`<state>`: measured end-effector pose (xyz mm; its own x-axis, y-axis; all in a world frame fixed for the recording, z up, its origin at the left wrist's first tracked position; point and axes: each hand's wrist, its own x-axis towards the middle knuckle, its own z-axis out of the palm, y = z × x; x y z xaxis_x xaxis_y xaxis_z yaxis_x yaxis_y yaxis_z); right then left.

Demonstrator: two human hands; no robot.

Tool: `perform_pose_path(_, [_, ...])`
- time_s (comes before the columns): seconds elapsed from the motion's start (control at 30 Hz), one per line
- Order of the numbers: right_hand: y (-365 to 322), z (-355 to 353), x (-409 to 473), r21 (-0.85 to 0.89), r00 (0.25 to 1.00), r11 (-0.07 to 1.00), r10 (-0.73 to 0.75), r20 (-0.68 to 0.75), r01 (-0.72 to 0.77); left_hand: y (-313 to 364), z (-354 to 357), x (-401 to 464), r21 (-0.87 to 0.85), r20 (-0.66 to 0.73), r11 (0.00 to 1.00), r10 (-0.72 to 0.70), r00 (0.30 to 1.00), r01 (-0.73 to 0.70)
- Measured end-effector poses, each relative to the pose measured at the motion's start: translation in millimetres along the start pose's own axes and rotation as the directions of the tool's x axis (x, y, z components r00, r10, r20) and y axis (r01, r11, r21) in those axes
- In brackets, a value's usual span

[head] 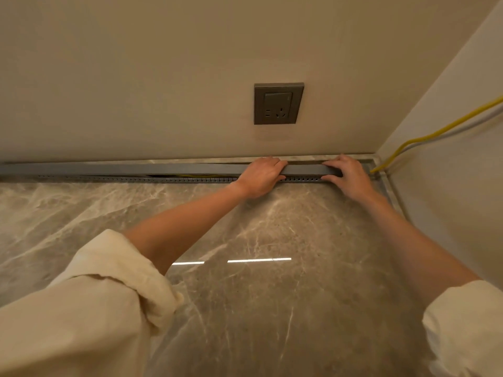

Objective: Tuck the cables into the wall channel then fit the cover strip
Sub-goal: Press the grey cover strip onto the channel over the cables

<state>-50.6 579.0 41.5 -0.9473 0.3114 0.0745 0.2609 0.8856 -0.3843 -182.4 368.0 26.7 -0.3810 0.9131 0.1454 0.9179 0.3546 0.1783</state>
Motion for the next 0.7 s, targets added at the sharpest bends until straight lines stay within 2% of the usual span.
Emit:
perform_pose_path(0.1, [5.3, 1.0, -8.1, -0.018, 0.999, 1.0, 0.012, -0.032, -0.013, 2.2, 4.2, 2.1, 0.024, 0.009, 1.0, -0.009, 1.0, 0.009])
perform_pose_path(0.17, [8.8, 5.9, -20.1, -0.002, 0.984, 0.999, 0.039, -0.172, -0.04, 3.9, 6.1, 2.2, 0.035, 0.012, 0.999, -0.027, 1.0, 0.027])
perform_pose_path(0.27, [8.0, 18.3, -39.1, 0.107, 0.873, 0.987, 0.157, -0.461, -0.121, 7.2, 6.8, 2.5, 0.017, 0.01, 0.997, -0.071, 0.997, 0.07])
perform_pose_path(0.37, [2.9, 26.1, -47.2, 0.307, 0.757, 0.925, 0.364, -0.542, -0.225, 10.7, 3.1, 5.9, -0.041, 0.023, 0.992, -0.122, 0.992, 0.123])
perform_pose_path(0.47, [-3.0, 28.6, -49.3, 0.508, 0.663, 0.811, 0.553, -0.505, -0.29, 13.1, -3.6, 10.5, -0.06, 0.036, 0.989, -0.136, 0.99, 0.138])
perform_pose_path(0.53, [-6.1, 29.3, -48.7, 0.64, 0.594, 0.696, 0.678, -0.434, -0.327, 13.2, -8.6, 10.7, -0.058, 0.04, 0.989, -0.135, 0.99, 0.138])
perform_pose_path(0.63, [-11.3, 25.3, -42.2, 0.86, 0.445, 0.4, 0.863, -0.238, -0.316, 12.2, -15.6, 6.6, -0.062, 0.042, 0.99, -0.124, 0.991, 0.126])
perform_pose_path(0.7, [-12.3, 18.6, -35.4, 0.965, 0.415, 0.161, 0.908, -0.063, -0.206, 12.8, -20.4, 2.8, -0.074, 0.037, 0.991, -0.109, 0.993, 0.111])
